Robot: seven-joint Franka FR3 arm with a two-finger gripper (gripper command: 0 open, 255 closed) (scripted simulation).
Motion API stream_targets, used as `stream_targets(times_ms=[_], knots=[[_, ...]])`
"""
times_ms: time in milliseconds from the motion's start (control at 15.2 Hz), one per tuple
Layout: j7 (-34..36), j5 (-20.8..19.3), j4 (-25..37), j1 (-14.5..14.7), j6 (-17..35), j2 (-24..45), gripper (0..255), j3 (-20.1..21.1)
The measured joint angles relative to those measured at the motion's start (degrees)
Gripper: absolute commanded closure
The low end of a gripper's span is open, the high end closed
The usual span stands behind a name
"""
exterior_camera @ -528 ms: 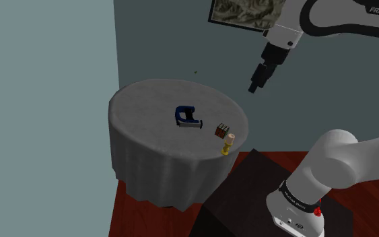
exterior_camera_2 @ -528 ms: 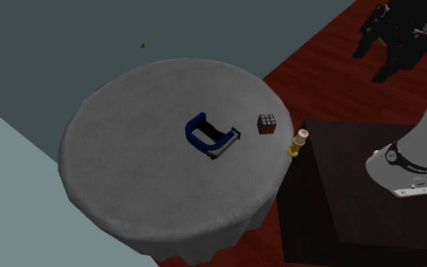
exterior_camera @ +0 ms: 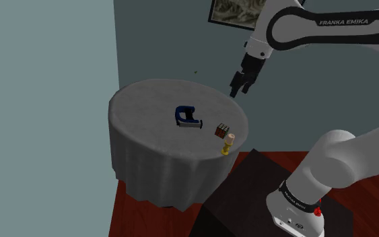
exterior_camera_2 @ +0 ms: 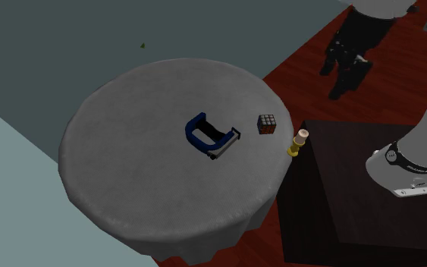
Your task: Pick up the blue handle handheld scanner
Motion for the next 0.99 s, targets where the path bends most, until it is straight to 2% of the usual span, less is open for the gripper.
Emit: stream_targets(times_ms=[396, 990], knots=[[5.7, 0.4, 2.9, -1.2, 9.2, 13.0, 0, 1.4], [12.7, -0.2, 12.4, -3.1, 18.9, 33.6, 0, 1.3]])
